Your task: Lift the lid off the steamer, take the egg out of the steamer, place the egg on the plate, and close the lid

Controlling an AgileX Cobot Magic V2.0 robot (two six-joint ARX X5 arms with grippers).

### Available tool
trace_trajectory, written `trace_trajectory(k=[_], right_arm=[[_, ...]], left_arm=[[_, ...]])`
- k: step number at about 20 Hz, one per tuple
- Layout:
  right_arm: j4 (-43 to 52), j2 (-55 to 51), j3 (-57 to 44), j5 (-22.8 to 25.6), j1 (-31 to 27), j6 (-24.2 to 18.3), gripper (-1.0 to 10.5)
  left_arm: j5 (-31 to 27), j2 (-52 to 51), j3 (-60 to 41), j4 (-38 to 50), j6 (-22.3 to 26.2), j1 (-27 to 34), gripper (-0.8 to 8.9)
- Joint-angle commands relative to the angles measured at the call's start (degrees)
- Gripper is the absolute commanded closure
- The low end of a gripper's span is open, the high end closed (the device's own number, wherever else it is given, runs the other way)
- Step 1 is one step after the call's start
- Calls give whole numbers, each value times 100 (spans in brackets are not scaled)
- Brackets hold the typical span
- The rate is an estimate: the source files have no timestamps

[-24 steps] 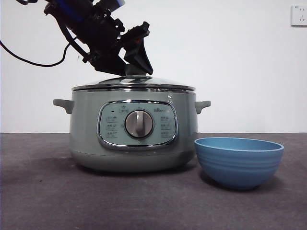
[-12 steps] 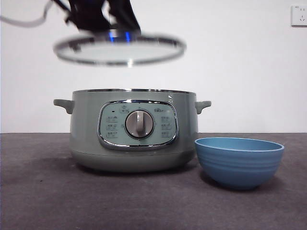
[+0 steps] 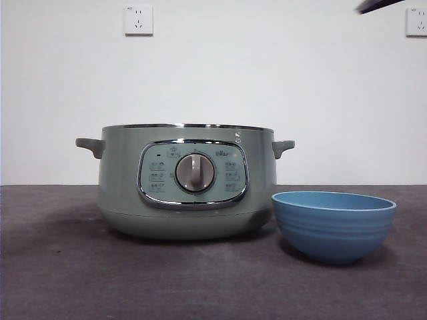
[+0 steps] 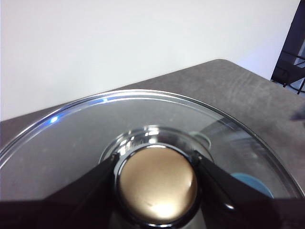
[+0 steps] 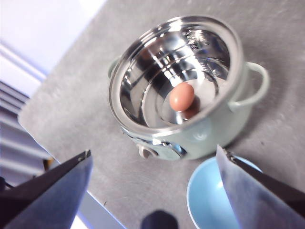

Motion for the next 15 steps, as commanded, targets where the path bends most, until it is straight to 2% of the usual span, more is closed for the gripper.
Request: trace_trajectory(k=[1, 5, 8, 13, 15], right_arm=[[39, 579, 444, 378, 503, 42, 504], [-57, 1416, 1126, 855, 1051, 39, 505], [-299, 2387, 1919, 1445, 1534, 13, 505], [-396, 3709, 2771, 2009, 1880, 42, 506], [-382, 4116, 2889, 2046, 1937, 48, 506]], left_arm=[[-166, -446, 83, -166, 20, 15, 822], [-232, -896, 83, -667, 2, 11, 821], [-229, -1215, 83, -1156, -37, 11, 822], [-208, -1329, 83, -1449, -37, 11, 822], [-129, -1329, 83, -1423, -42, 11, 822]])
